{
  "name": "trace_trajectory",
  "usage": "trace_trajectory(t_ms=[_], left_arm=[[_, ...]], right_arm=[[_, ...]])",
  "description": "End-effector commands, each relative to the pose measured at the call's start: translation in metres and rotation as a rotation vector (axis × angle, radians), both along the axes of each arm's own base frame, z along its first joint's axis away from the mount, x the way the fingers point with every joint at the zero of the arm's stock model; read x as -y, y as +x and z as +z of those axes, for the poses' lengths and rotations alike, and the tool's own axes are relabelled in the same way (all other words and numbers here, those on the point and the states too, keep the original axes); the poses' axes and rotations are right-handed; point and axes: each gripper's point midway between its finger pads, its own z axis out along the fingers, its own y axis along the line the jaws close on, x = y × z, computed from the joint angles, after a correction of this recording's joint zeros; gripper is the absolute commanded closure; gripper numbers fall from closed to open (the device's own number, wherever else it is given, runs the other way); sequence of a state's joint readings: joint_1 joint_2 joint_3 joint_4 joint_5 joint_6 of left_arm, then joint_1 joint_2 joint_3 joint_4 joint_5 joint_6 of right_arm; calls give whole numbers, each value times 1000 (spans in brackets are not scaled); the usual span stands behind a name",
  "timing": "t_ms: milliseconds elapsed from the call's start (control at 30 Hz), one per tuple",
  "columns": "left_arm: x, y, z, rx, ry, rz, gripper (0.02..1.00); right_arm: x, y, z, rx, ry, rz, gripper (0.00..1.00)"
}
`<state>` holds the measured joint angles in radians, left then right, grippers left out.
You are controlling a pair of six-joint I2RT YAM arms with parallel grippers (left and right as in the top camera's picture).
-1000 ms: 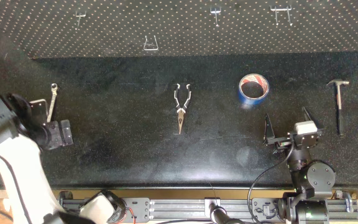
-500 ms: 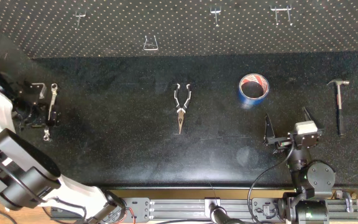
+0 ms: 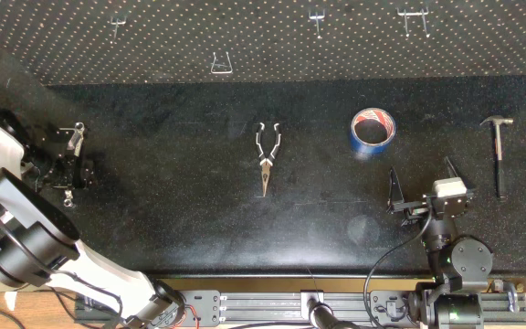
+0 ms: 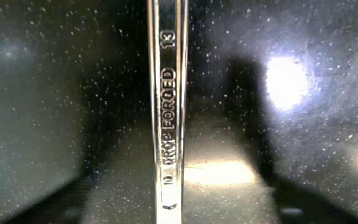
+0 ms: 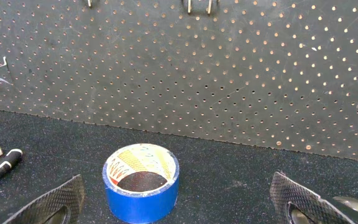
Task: Place Tools Onto Pegboard
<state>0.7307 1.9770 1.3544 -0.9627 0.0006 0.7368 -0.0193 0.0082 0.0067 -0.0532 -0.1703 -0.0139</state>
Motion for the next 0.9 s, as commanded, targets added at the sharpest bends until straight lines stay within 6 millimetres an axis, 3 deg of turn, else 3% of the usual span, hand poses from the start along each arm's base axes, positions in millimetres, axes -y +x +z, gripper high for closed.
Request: trace_trajectory(t_ms=[33,133,267,400,567,633,700,733,800,833,867,900], left_arm=[[-1,1,-6,-9,-14,-10,623],[0,0,-6,-12,-16,-4,700],[0,0,-6,-14,-18,2,886],[0,0,-6,-14,-18,28,976],[3,6,-1,4,-10,99,987],[-1,31,40,154,66,170,989],[-9,45,88,301,155,164,991],[-6,45,140,429,213,218,989],[2,36,194,571,257,334,989],[8,30,211,624,265,363,989],[28,22,225,695,235,346,989],[38,19,225,726,218,331,989]], right_arm=[[-1,0,-1,0,-14,5,25],[-1,0,-1,0,-14,5,25],[-1,0,-1,0,-14,5,25],[-1,0,-1,0,-14,5,25],[-1,0,-1,0,-14,5,27],[-1,0,-1,0,-14,5,25],[-1,0,-1,0,-14,5,25],[-1,0,-1,0,-14,5,25],[-1,0,-1,0,-14,5,25],[-1,0,-1,0,-14,5,25],[-1,0,-1,0,-14,5,25],[-1,0,-1,0,-14,5,25]])
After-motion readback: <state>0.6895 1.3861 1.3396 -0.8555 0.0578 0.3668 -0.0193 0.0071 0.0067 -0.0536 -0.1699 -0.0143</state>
